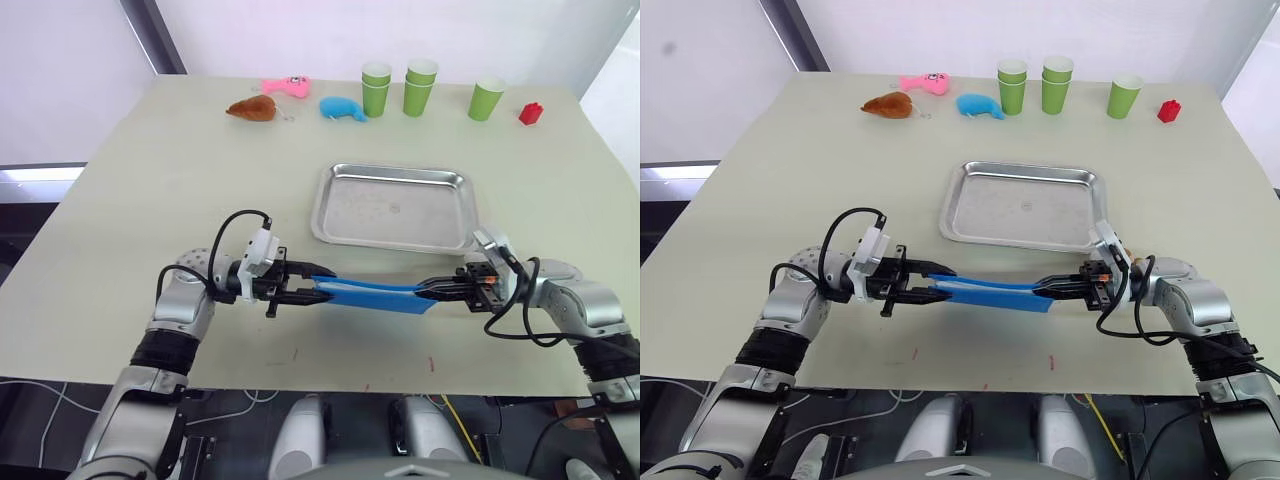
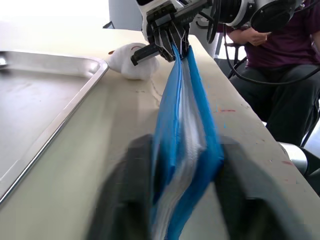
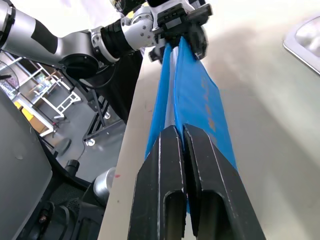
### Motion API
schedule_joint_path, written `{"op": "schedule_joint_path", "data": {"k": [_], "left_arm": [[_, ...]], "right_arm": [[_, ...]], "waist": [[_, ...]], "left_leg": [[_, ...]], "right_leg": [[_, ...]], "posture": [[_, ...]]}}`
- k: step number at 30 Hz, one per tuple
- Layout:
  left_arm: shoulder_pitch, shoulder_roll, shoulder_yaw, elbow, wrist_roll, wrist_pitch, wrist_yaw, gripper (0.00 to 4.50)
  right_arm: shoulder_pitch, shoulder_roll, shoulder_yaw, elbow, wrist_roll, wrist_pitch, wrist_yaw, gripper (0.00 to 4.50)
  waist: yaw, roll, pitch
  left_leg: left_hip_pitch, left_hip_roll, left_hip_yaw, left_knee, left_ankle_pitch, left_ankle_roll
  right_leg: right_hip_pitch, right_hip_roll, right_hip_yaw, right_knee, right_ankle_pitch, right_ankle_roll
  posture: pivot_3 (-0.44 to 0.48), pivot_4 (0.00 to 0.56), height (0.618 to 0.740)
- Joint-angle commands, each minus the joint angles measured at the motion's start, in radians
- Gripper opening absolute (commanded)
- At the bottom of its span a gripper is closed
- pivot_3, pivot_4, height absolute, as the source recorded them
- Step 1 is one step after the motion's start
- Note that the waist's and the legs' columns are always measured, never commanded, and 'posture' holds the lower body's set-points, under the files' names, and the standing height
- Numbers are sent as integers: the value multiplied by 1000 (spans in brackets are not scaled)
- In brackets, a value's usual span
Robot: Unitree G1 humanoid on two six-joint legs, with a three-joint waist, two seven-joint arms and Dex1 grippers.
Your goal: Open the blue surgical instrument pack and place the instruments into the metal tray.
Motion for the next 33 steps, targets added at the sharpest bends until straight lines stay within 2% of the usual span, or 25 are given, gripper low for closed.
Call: {"op": "schedule_joint_path", "data": {"k": [1,2,3,5,11,12,13,14,18,22,24,28,32,33], "left_arm": [[4,-3,20,-19,-6,2,-19,71],[9,-4,19,-21,-4,-1,-19,71],[15,-4,20,-25,-3,-3,-15,0],[26,-6,27,-35,-6,4,-1,0],[48,-12,26,-66,-2,14,13,0],[49,-13,25,-69,1,15,13,0],[49,-15,24,-74,0,20,15,0],[48,-16,22,-76,1,22,12,0],[39,-15,10,-59,21,2,-7,0],[27,-19,4,-35,36,-19,-23,0],[16,-25,1,-23,41,-25,-25,0],[5,-34,-6,-10,46,-33,-26,0],[7,-35,-5,-9,50,-34,-26,0],[6,-36,-5,-7,52,-33,-26,0]], "right_arm": [[-4,4,-49,-17,-9,-16,-31,0],[-2,15,-64,-21,-2,-22,-46,0],[5,21,-82,-32,9,-20,-63,473],[32,18,-120,-79,28,-15,-87,840],[143,-17,-233,-237,80,5,-157,3428],[161,-25,-251,-257,84,4,-165,3698],[181,-36,-280,-275,90,0,-178,4287],[197,-45,-308,-285,91,-9,-192,4443],[248,-78,-388,-261,71,-45,-225,4443],[267,-89,-431,-144,-49,-177,-300,4443],[269,-100,-412,-63,-152,-239,-376,4443],[288,-101,-367,29,-228,-243,-418,4443],[328,-103,-354,7,-186,-181,-361,4443],[333,-105,-352,-2,-177,-163,-356,4210]], "waist": [[0,0,0],[0,0,0],[0,0,0],[0,0,0],[2,0,0],[1,0,0],[1,0,0],[1,0,0],[2,0,0],[1,0,0],[2,0,0],[5,0,0],[4,1,-1],[6,1,-1]], "left_leg": [[0,0,-1,0,0,0],[0,0,-2,0,0,0],[0,0,-2,0,0,0],[0,0,-3,0,0,0],[-1,0,-4,0,0,0],[0,-1,-4,0,0,0],[0,-1,-4,0,0,0],[0,-1,-4,0,0,0],[0,-1,-4,0,0,0],[0,-1,-4,0,0,0],[1,-1,-4,0,0,0],[0,-2,0,0,0,0],[1,-2,2,0,0,0],[1,-2,2,0,0,0]], "right_leg": [[0,0,0,0,0,0],[0,0,0,0,0,0],[0,0,0,0,0,0],[0,0,0,0,0,0],[0,-1,-1,0,0,0],[0,-1,-1,0,0,0],[0,-1,-1,0,0,0],[1,-1,-1,0,0,0],[1,-1,-1,0,0,0],[1,-1,-1,0,0,0],[1,-1,-1,0,0,0],[1,-1,-1,0,0,0],[1,-1,0,0,0,0],[1,-1,0,0,0,0]], "posture": [[0,150,740],[0,150,740],[0,150,740],[0,150,740],[0,150,740],[0,150,740],[0,150,740],[0,150,740],[0,150,740],[0,150,740],[0,150,740],[0,150,740],[0,150,740],[0,150,740]]}}
